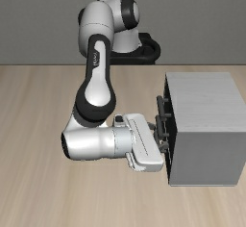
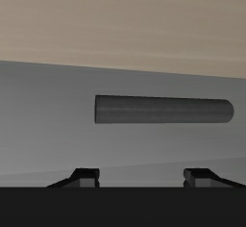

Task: Close the middle layer of the cabinet

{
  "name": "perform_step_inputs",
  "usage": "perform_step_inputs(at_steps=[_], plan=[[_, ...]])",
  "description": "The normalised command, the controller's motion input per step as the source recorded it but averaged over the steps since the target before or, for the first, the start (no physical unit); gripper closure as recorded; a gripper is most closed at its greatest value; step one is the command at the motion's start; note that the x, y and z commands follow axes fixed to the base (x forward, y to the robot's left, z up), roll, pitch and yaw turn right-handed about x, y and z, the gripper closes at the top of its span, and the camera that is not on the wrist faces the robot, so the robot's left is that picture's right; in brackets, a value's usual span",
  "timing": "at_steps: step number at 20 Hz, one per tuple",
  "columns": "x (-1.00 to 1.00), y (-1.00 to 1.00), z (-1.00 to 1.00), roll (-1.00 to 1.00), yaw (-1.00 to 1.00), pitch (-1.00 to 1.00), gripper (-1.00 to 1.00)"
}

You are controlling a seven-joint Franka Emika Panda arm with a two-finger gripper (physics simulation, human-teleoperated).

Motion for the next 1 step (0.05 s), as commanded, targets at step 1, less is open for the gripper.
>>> perform_step_inputs(at_steps=[1], plan=[[0.00,1.00,0.00,0.00,0.00,0.00,-1.00]])
